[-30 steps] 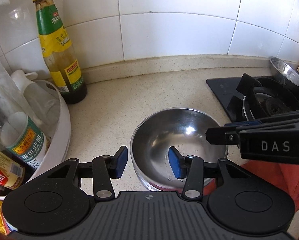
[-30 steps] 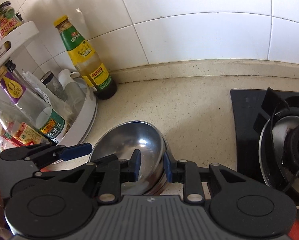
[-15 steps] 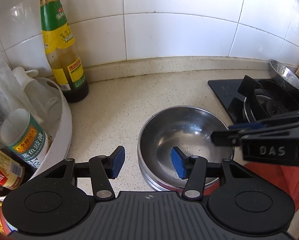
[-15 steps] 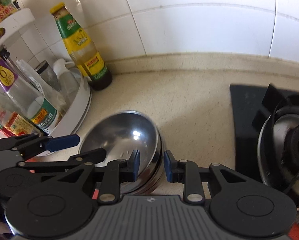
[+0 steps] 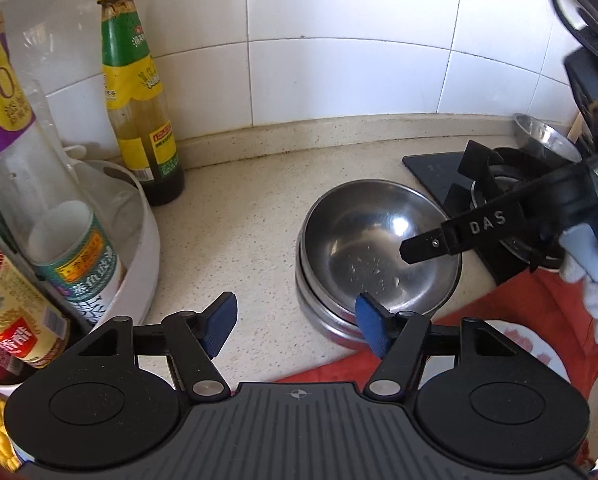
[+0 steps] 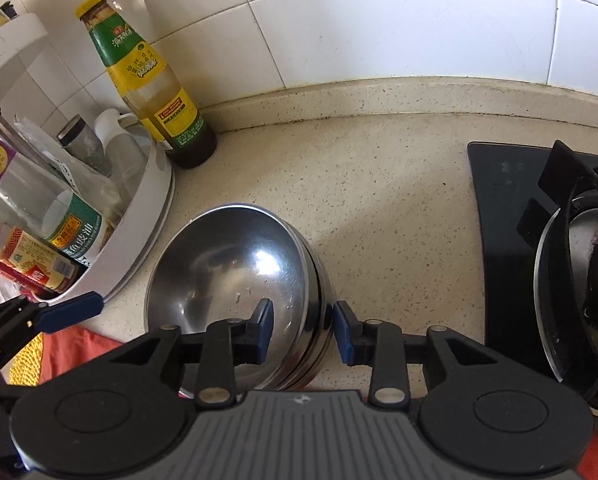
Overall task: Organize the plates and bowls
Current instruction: 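Open both grippers and withdraw them from the bowl stack, then move both grippers to opposite sides of the nested steel bowl stack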
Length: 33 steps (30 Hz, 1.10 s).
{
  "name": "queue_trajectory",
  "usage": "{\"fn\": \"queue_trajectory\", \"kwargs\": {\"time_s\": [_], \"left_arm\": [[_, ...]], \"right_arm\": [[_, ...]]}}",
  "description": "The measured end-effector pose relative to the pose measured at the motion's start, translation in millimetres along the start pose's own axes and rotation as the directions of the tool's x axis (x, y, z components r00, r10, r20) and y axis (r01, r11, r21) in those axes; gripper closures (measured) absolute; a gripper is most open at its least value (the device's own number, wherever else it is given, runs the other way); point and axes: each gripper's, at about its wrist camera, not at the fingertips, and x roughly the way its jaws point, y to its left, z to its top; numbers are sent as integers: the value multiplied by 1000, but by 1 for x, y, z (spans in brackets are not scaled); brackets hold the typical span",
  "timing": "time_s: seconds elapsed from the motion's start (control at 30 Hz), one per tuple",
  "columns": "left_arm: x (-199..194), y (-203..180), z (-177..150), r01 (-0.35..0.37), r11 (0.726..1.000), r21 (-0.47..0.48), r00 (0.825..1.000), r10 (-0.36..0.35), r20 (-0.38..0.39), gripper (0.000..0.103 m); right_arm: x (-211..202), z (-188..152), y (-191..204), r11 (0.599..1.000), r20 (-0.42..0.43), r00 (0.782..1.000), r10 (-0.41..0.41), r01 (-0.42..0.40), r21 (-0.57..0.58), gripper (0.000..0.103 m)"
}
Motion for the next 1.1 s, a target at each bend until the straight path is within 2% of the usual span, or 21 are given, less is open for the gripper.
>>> {"fn": "queue_trajectory", "kwargs": {"time_s": [0.13,0.2,0.27,0.37,0.43,0.57,0.63,0.7,0.73,0.8,0.87,1.0,1.1], "left_arm": [[-10,9,-10,30,1000,-4,999,-30,32,27],[-13,17,-17,30,999,23,999,-31,38,25],[-13,23,-24,44,996,76,998,-47,38,24],[-2,33,-30,70,988,138,997,-74,24,24],[10,35,-29,87,985,150,996,-88,-4,24],[28,30,-26,145,971,192,989,-143,-24,24],[34,24,-23,178,956,232,984,-176,-28,22],[41,18,-20,192,942,274,981,-190,-33,20],[46,15,-19,203,935,291,979,-198,-44,19],[54,10,-16,217,921,323,976,-207,-65,18],[60,6,-15,229,907,354,973,-213,-85,18],[76,0,-12,251,881,400,968,-219,-126,18],[86,-2,-11,254,872,419,966,-211,-146,19]], "right_arm": [[-12,0,-8,998,2,999,44,-44,-42,69],[-20,2,-9,990,-21,998,51,-53,-133,68],[-26,3,-7,963,-45,998,52,-62,-262,64],[-38,6,-2,868,-56,998,31,-55,-494,60],[-42,12,0,813,-61,998,-5,-31,-581,59],[-50,27,0,778,-99,995,28,-83,-622,59],[-50,24,0,710,-150,988,35,-130,-692,58],[-44,20,-1,630,-190,982,-2,-147,-763,58],[-38,20,-5,607,-202,979,-25,-146,-781,58],[-24,22,-13,599,-239,970,-47,-164,-784,58],[-10,25,-19,593,-280,959,-30,-209,-778,58],[23,26,-12,506,-333,943,-31,-272,-819,58],[42,24,-9,417,-371,927,-59,-315,-852,58]]}}
